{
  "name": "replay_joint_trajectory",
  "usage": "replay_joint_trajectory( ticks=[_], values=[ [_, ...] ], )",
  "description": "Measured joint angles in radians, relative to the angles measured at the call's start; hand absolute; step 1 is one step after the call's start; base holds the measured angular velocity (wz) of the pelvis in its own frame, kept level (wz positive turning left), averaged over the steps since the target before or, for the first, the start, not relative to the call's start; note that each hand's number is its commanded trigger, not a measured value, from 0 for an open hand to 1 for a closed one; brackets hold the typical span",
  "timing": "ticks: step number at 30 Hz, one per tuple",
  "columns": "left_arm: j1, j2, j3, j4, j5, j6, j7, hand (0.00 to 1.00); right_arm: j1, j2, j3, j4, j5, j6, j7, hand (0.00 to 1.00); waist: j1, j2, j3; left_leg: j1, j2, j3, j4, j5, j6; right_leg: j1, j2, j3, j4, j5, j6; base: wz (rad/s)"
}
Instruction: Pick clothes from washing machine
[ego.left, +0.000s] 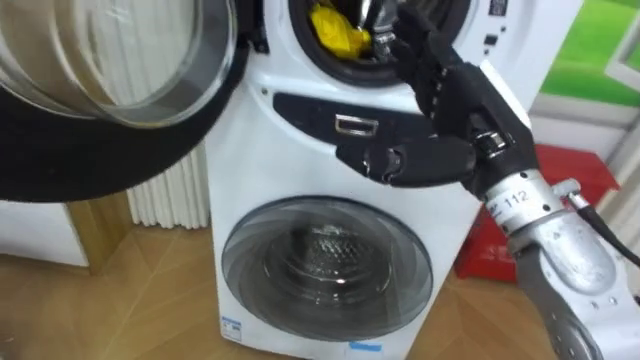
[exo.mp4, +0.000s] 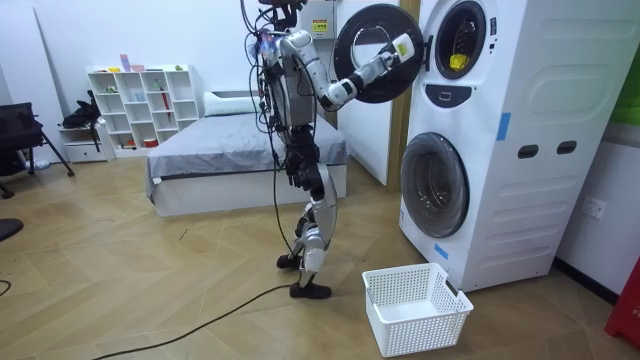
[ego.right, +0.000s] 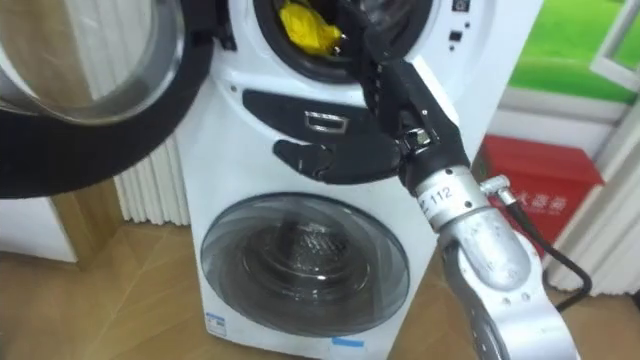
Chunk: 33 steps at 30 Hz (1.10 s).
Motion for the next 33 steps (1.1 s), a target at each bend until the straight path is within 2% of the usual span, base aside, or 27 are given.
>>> replay_joint_trajectory(
  ticks=[2, 3, 4, 5, 6, 7, 8, 9, 11, 13, 14, 16, 17, 18, 19, 20, 21, 22, 23, 24, 25, 27, 29, 30, 31, 32, 33],
  values=[
    [0.000, -0.006, 0.000, -0.002, 0.001, 0.007, -0.001, 0.00, -0.015, 0.000, 0.010, 0.023, 0.001, 0.001, -0.020, 0.00, 0.007, -0.002, 0.0008, -0.063, -0.023, 0.000, -0.089, 0.003, -0.004, 0.003, -0.008, 0.007, -0.002, -0.006, 0.001, -0.07],
    [0.000, -0.006, 0.001, -0.002, 0.002, 0.010, -0.001, 0.00, -0.016, 0.000, 0.013, 0.029, 0.001, 0.001, -0.030, 0.00, 0.011, -0.002, 0.0005, -0.098, -0.037, 0.002, -0.182, 0.020, -0.008, 0.009, -0.011, 0.007, -0.003, -0.011, 0.005, -0.16],
    [0.001, -0.005, 0.003, -0.001, 0.002, 0.010, 0.000, 0.00, -0.016, 0.000, 0.015, 0.031, 0.004, 0.002, -0.035, 0.00, 0.013, -0.003, 0.0016, -0.121, -0.049, 0.000, -0.277, 0.088, 0.001, 0.022, -0.013, 0.007, -0.006, -0.018, 0.007, -0.24],
    [0.005, -0.003, 0.005, -0.001, 0.002, 0.011, 0.000, 0.00, -0.015, 0.000, 0.018, 0.035, 0.005, 0.002, -0.037, 0.00, 0.018, -0.003, 0.0009, -0.122, -0.053, 0.000, -0.309, 0.128, 0.003, 0.025, -0.016, 0.010, -0.012, -0.021, 0.008, -0.32],
    [0.010, -0.001, 0.014, -0.001, 0.002, 0.010, 0.000, 0.00, -0.015, 0.000, 0.022, 0.035, 0.008, 0.004, -0.041, 0.00, 0.021, -0.013, -0.0091, -0.119, -0.064, 0.000, -0.372, 0.199, 0.011, 0.041, -0.020, 0.023, -0.024, -0.026, 0.016, -0.23],
    [0.010, 0.000, 0.022, -0.003, 0.002, 0.005, 0.001, 0.00, -0.017, -0.002, 0.022, 0.030, 0.024, 0.002, -0.050, 0.00, 0.017, -0.023, -0.0144, -0.111, -0.073, 0.006, -0.400, 0.241, 0.031, 0.048, -0.023, 0.029, -0.040, -0.029, 0.025, -0.11],
    [0.013, 0.000, 0.022, -0.003, 0.002, 0.001, 0.001, 0.00, -0.018, -0.003, 0.022, 0.030, 0.027, 0.001, -0.053, 0.00, 0.011, -0.027, -0.0157, -0.106, -0.079, 0.006, -0.405, 0.250, 0.042, 0.053, -0.025, 0.031, -0.051, -0.028, 0.030, 0.00],
    [0.007, -0.002, 0.022, -0.003, 0.002, -0.004, 0.000, 0.00, -0.019, -0.005, 0.023, 0.032, 0.029, 0.002, -0.061, 0.00, 0.004, -0.035, -0.0168, -0.094, -0.087, 0.019, -0.400, 0.250, 0.049, 0.064, -0.035, 0.033, -0.080, -0.023, 0.040, 0.00],
    [0.005, -0.005, 0.022, -0.012, 0.002, -0.012, 0.000, 0.00, -0.020, -0.010, 0.022, 0.032, 0.035, 0.002, -0.076, 0.00, -0.001, -0.037, -0.0178, -0.093, -0.098, 0.026, -0.380, 0.221, 0.055, 0.087, -0.046, 0.033, -0.107, -0.014, 0.057, 0.00],
    [0.005, -0.004, 0.031, -0.018, 0.001, -0.017, 0.000, 0.00, -0.019, -0.024, 0.022, 0.030, 0.034, 0.002, -0.098, 0.00, -0.014, -0.024, -0.0080, -0.093, -0.101, 0.040, -0.333, 0.174, 0.065, 0.114, -0.057, 0.035, -0.107, -0.013, 0.065, 0.00],
    [0.006, -0.003, 0.037, -0.018, 0.001, -0.017, 0.000, 0.00, -0.018, -0.024, 0.022, 0.030, 0.028, 0.002, -0.103, 0.00, -0.023, -0.025, -0.0076, -0.093, -0.109, 0.039, -0.329, 0.167, 0.068, 0.118, -0.064, 0.036, -0.105, -0.019, 0.075, 0.12],
    [0.004, -0.008, 0.041, -0.015, -0.001, -0.011, 0.001, 0.00, -0.016, -0.036, 0.011, 0.031, 0.001, 0.002, -0.107, 0.00, -0.051, -0.027, -0.0069, -0.064, -0.149, 0.042, -0.357, 0.148, 0.077, 0.125, -0.101, 0.028, -0.074, -0.046, 0.122, 0.20],
    [-0.005, -0.010, 0.040, -0.016, -0.001, -0.009, 0.000, 0.00, -0.014, -0.042, 0.008, 0.031, 0.002, 0.002, -0.111, 0.00, -0.056, -0.026, -0.0061, -0.056, -0.157, 0.044, -0.361, 0.144, 0.084, 0.122, -0.112, 0.027, -0.050, -0.051, 0.132, 0.21],
    [-0.007, -0.011, 0.040, -0.016, 0.000, -0.003, -0.001, 0.00, -0.005, -0.045, 0.001, 0.031, 0.000, 0.002, -0.117, 0.00, -0.063, -0.025, -0.0067, -0.038, -0.169, 0.066, -0.364, 0.135, 0.098, 0.108, -0.132, 0.026, 0.015, -0.059, 0.145, 0.13],
    [-0.012, -0.009, 0.041, -0.016, 0.001, 0.003, 0.000, 0.00, 0.001, -0.047, 0.000, 0.031, -0.002, 0.001, -0.124, 0.00, -0.064, -0.023, -0.0055, -0.011, -0.177, 0.091, -0.380, 0.123, 0.112, 0.083, -0.151, 0.025, 0.106, -0.060, 0.148, 0.12],
    [-0.013, -0.008, 0.040, -0.016, 0.000, 0.004, 0.000, 0.00, 0.019, -0.048, 0.001, 0.020, -0.007, -0.005, -0.132, 0.00, -0.070, -0.025, -0.0046, -0.001, -0.184, 0.092, -0.388, 0.119, 0.116, 0.065, -0.165, 0.022, 0.162, -0.060, 0.148, 0.08],
    [-0.013, -0.006, 0.038, -0.017, 0.001, 0.010, 0.000, 0.00, 0.051, -0.050, 0.001, 0.013, -0.018, -0.038, -0.134, 0.00, -0.092, -0.028, -0.0031, 0.026, -0.198, 0.098, -0.399, 0.105, 0.121, 0.030, -0.194, 0.021, 0.272, -0.052, 0.159, 0.00],
    [-0.027, -0.006, 0.038, -0.017, 0.001, 0.015, 0.001, 0.00, 0.073, -0.057, 0.001, 0.013, -0.032, -0.059, -0.135, 0.00, -0.095, -0.025, -0.0016, 0.050, -0.205, 0.101, -0.400, 0.087, 0.128, 0.008, -0.215, 0.021, 0.356, -0.025, 0.183, 0.00],
    [-0.033, -0.005, 0.037, -0.019, 0.001, 0.016, 0.003, 0.00, 0.086, -0.055, -0.002, 0.013, -0.040, -0.068, -0.140, 0.00, -0.098, -0.019, -0.0002, 0.064, -0.204, 0.097, -0.402, 0.079, 0.130, 0.001, -0.216, 0.021, 0.388, -0.003, 0.183, -0.05],
    [-0.044, -0.002, 0.035, -0.020, 0.001, 0.017, 0.011, 0.00, 0.107, -0.050, -0.018, 0.028, -0.046, -0.085, -0.141, 0.00, -0.110, 0.001, 0.0033, 0.097, -0.198, 0.082, -0.413, 0.068, 0.131, -0.016, -0.207, 0.021, 0.438, 0.047, 0.178, -0.08],
    [-0.053, 0.009, 0.021, -0.022, 0.002, 0.009, 0.023, 0.00, 0.123, -0.051, -0.038, 0.034, -0.049, -0.093, -0.140, 0.00, -0.109, 0.007, 0.0020, 0.120, -0.192, 0.070, -0.433, 0.066, 0.133, -0.034, -0.191, 0.042, 0.450, 0.029, 0.175, -0.07],
    [-0.082, 0.025, 0.018, -0.020, 0.016, -0.003, 0.028, 0.00, 0.124, -0.052, -0.067, 0.033, -0.043, -0.081, -0.136, 0.00, -0.114, 0.015, 0.0027, 0.138, -0.172, 0.068, -0.457, 0.068, 0.131, -0.092, -0.158, 0.052, 0.409, -0.033, 0.161, -0.04],
    [-0.090, 0.038, 0.019, -0.023, 0.017, -0.015, 0.028, 0.00, 0.133, -0.053, -0.076, 0.033, -0.046, -0.076, -0.137, 0.00, -0.121, 0.014, 0.0023, 0.152, -0.164, 0.067, -0.469, 0.069, 0.130, -0.127, -0.138, 0.061, 0.279, -0.041, 0.159, 0.06],
    [-0.089, 0.037, 0.020, -0.030, 0.018, -0.017, 0.029, 0.00, 0.144, -0.051, -0.073, 0.032, -0.051, -0.083, -0.135, 0.00, -0.129, 0.011, 0.0016, 0.159, -0.169, 0.067, -0.470, 0.068, 0.129, -0.132, -0.129, 0.079, 0.136, -0.011, 0.159, 0.20],
    [-0.085, 0.029, 0.022, -0.037, 0.019, -0.016, 0.032, 0.00, 0.147, -0.051, -0.066, 0.031, -0.056, -0.088, -0.136, 0.00, -0.134, 0.010, 0.0001, 0.168, -0.177, 0.059, -0.471, 0.065, 0.127, -0.137, -0.129, 0.087, 0.066, 0.084, 0.135, 0.22],
    [-0.079, 0.022, 0.022, -0.045, 0.019, -0.016, 0.037, 0.00, 0.153, -0.051, -0.066, 0.031, -0.057, -0.089, -0.136, 0.00, -0.134, 0.011, -0.0103, 0.171, -0.176, 0.055, -0.475, 0.064, 0.124, -0.129, -0.128, 0.087, 0.048, 0.089, 0.137, 0.05],
    [-0.065, 0.014, 0.022, -0.060, 0.020, -0.018, 0.042, 0.00, 0.152, -0.051, -0.065, 0.031, -0.054, -0.088, -0.134, 0.00, -0.127, 0.023, -0.0128, 0.183, -0.167, 0.055, -0.487, 0.066, 0.117, -0.106, -0.117, 0.078, 0.011, 0.103, 0.126, -0.04]
  ],
)
